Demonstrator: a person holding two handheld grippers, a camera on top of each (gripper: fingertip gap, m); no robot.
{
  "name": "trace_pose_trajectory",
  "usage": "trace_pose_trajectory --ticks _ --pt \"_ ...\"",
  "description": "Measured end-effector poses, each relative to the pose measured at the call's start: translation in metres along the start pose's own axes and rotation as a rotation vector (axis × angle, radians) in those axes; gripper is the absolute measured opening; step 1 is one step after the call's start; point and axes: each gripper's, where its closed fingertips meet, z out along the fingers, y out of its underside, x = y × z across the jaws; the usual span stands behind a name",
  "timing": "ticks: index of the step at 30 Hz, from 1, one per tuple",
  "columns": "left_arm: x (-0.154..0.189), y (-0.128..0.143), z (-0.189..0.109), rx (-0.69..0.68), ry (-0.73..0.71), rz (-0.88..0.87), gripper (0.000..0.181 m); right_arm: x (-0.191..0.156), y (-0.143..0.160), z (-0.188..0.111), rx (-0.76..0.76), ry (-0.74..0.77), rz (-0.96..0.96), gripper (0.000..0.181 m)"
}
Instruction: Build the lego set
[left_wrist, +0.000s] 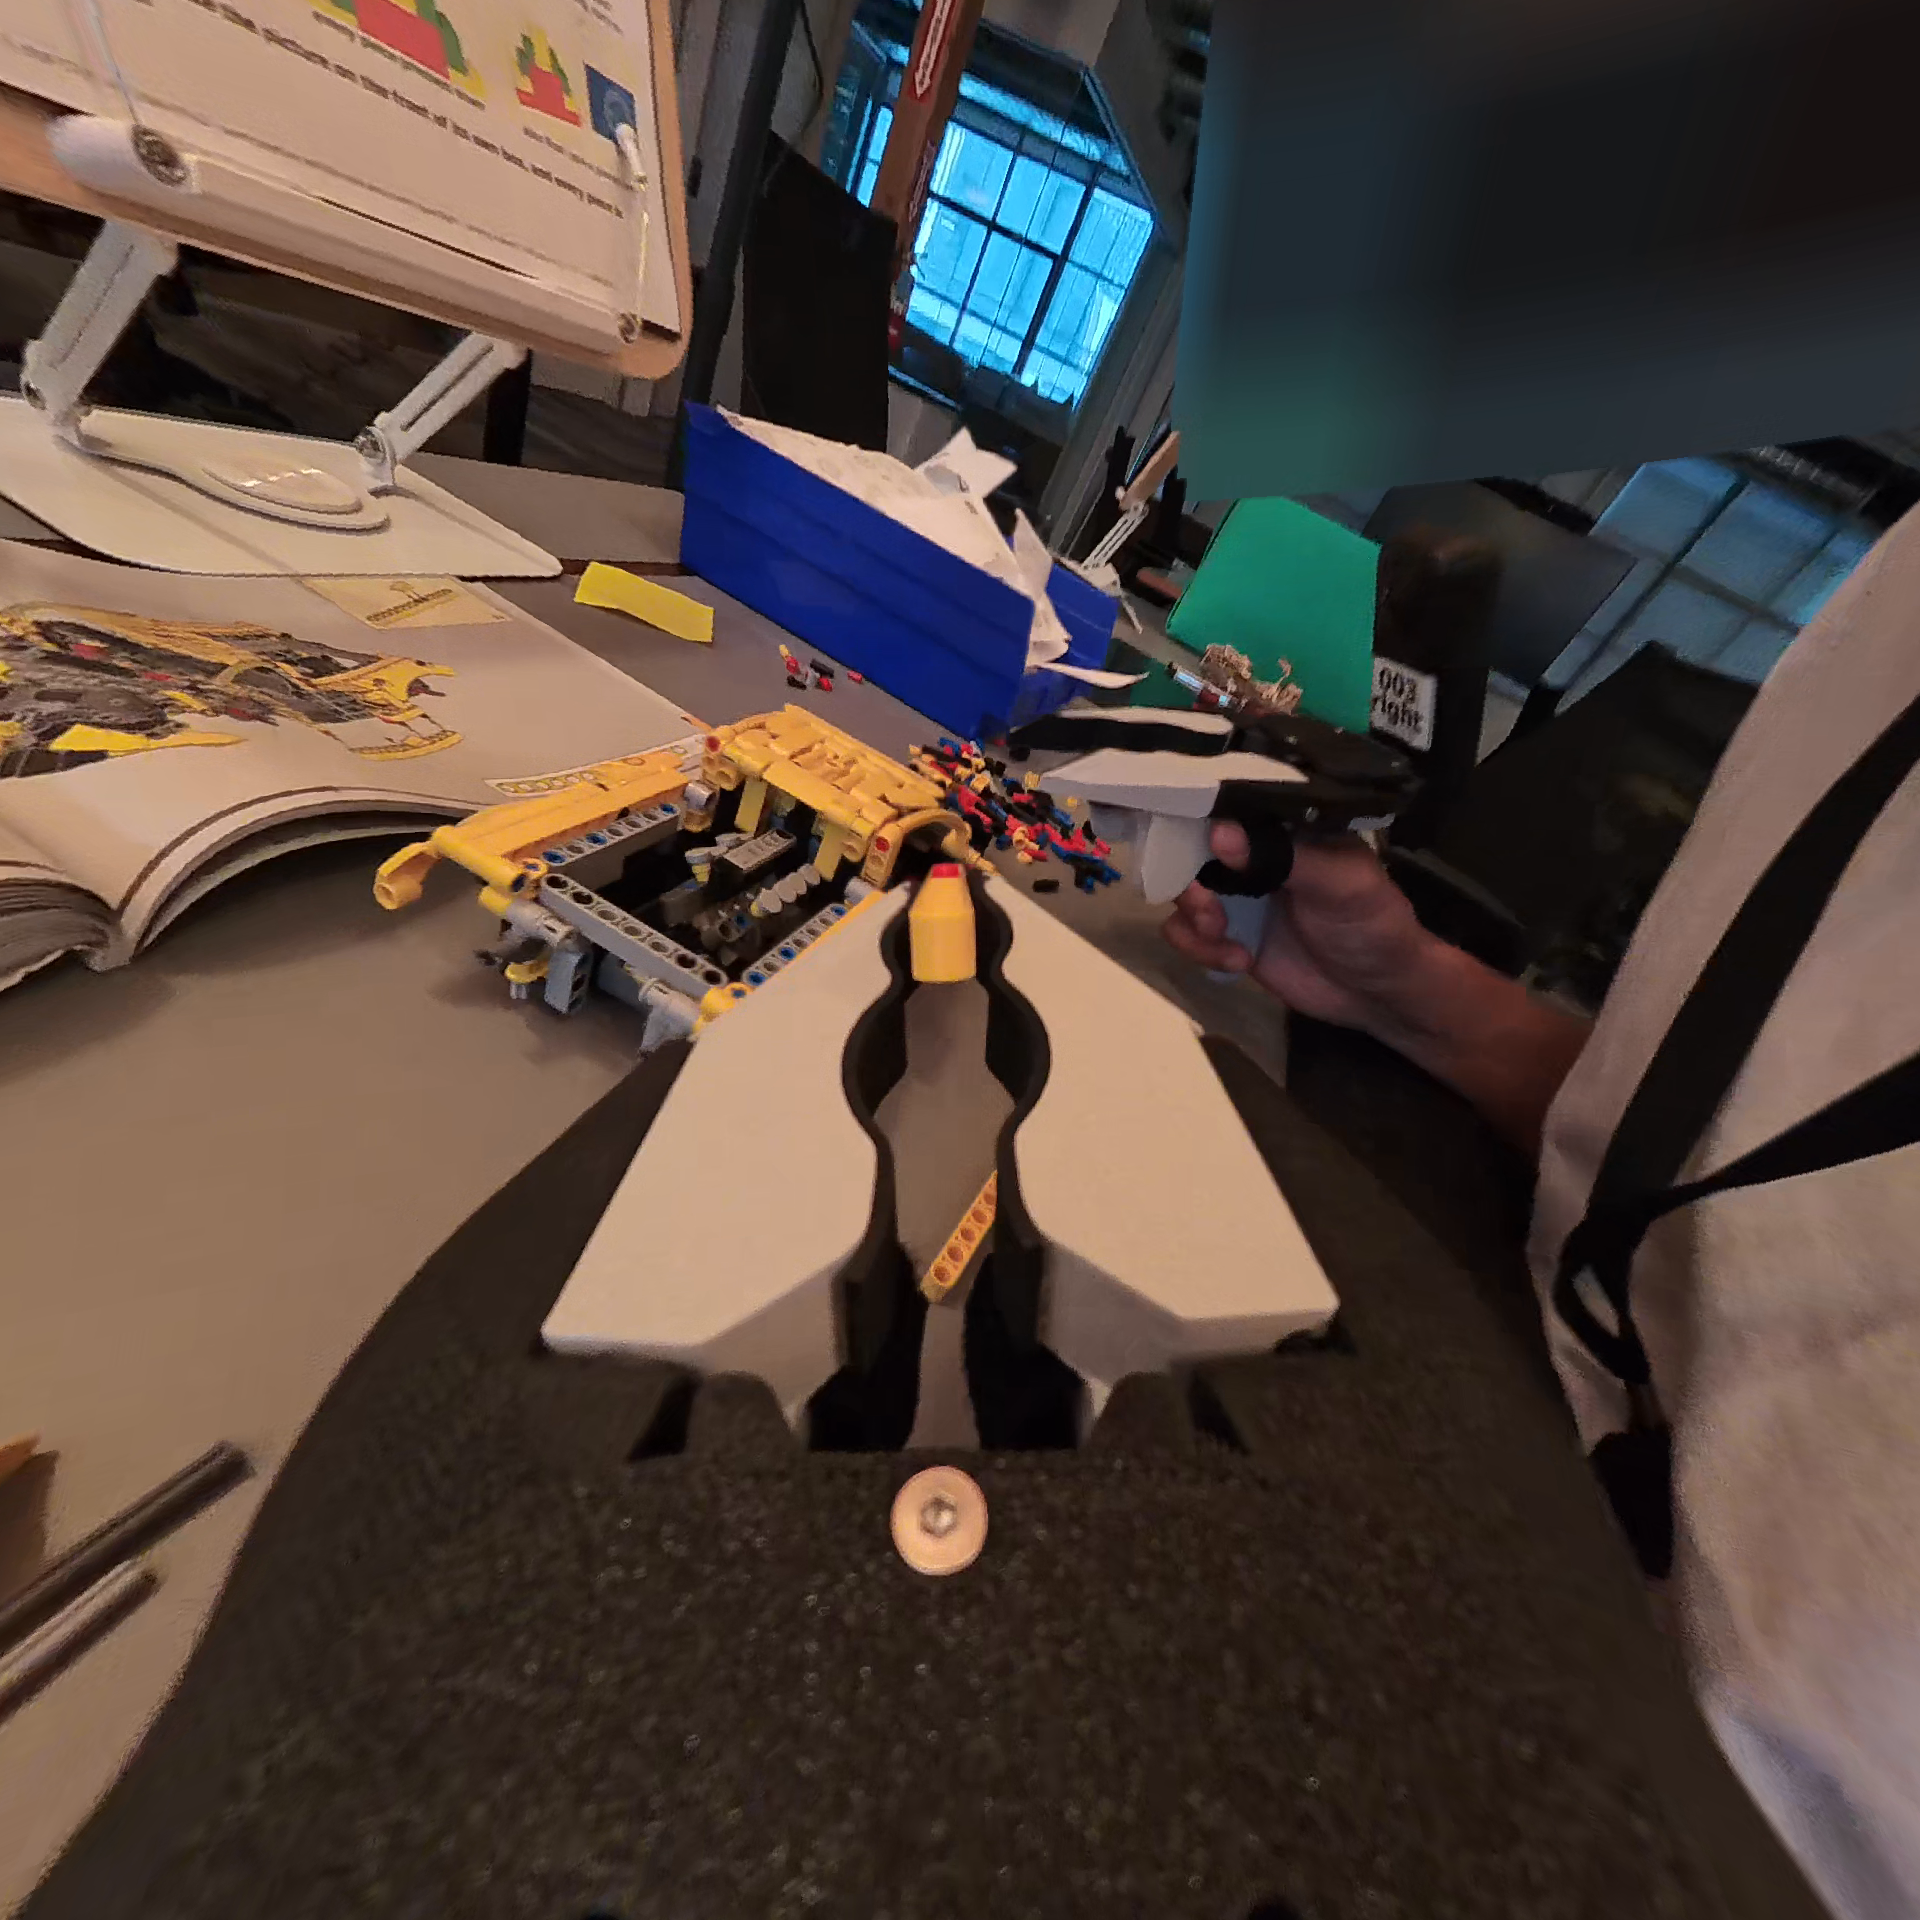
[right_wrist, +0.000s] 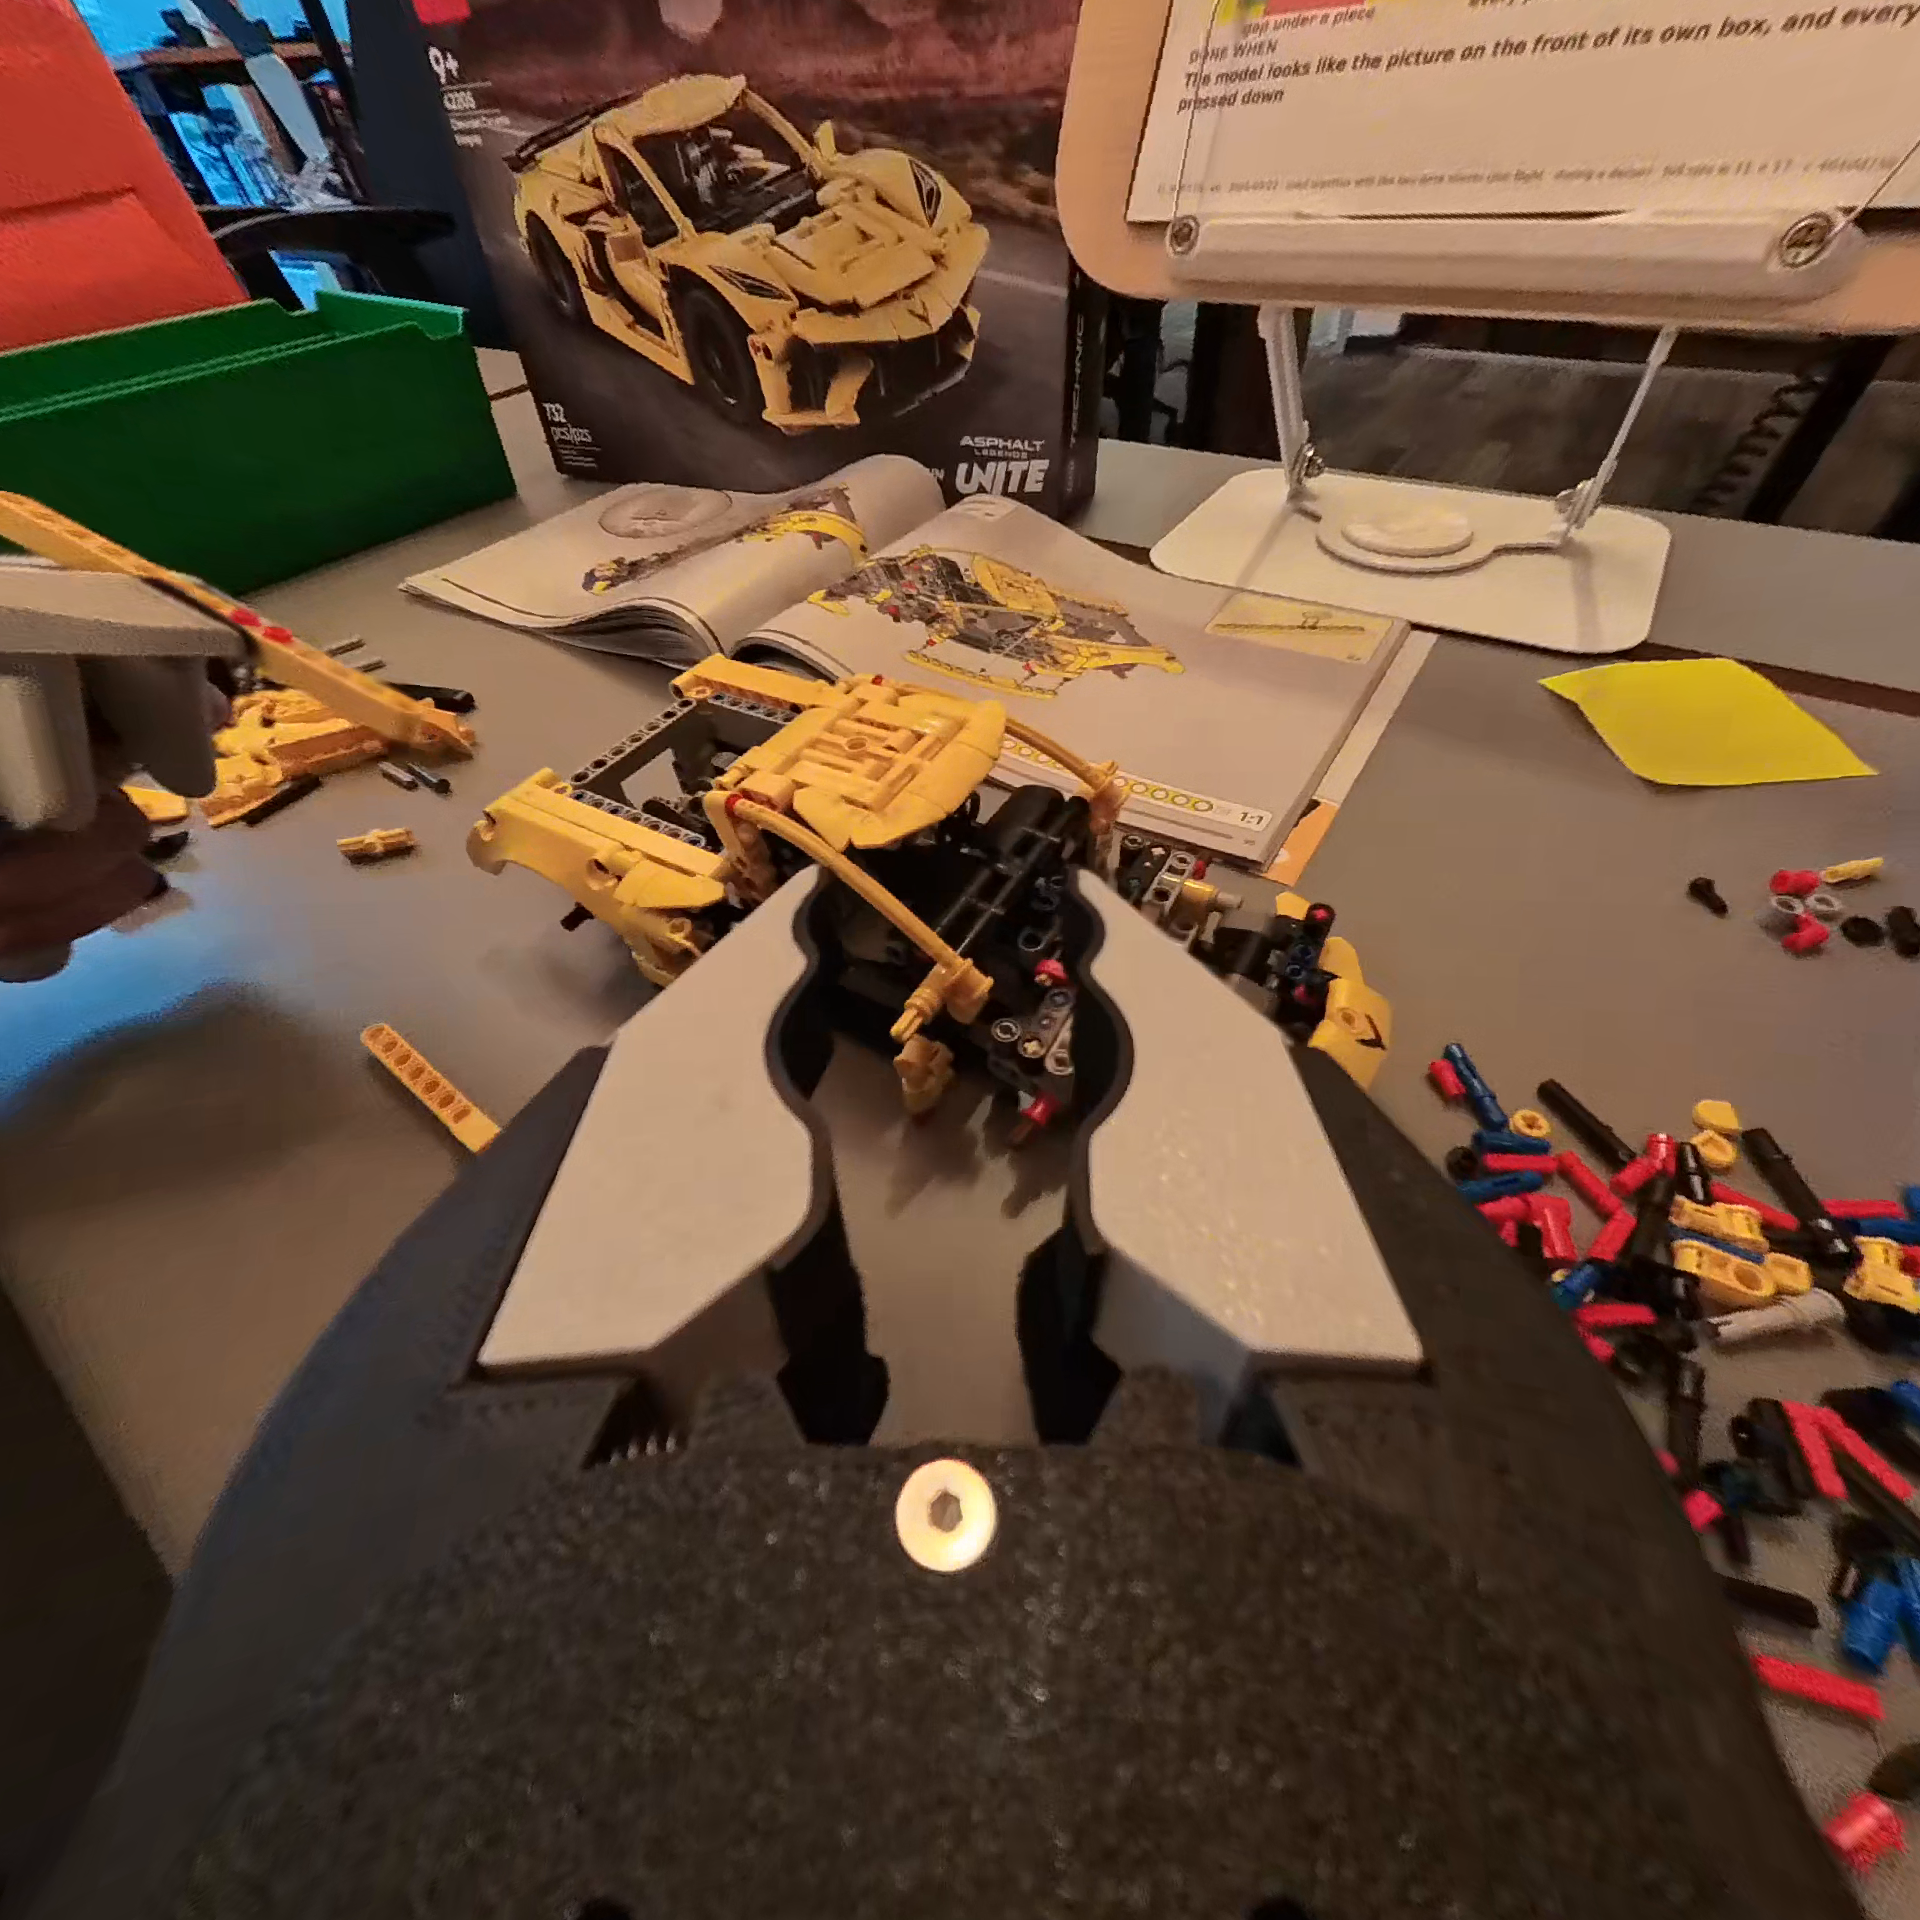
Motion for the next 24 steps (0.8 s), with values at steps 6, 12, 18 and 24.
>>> trace_pose_trajectory --ticks 6,12,18,24 --pt "-0.007 -0.01 -0.004 0.085 0.047 -0.089 0.007 -0.001 0.002 0.003 -0.011 -0.027 0.027 0.038" --pt "-0.002 -0.007 0.001 0.067 0.042 -0.007 0.007 -0.013 -0.003 -0.004 -0.008 -0.145 -0.061 0.036" --pt "0.021 0.011 0.014 -0.04 0.056 0.163 0.007 -0.068 0.062 -0.067 -0.358 -0.786 -0.277 0.032" --pt "0.038 0.027 0.019 -0.11 0.084 0.275 0.007 -0.072 0.088 -0.071 -0.422 -0.852 -0.631 0.025"
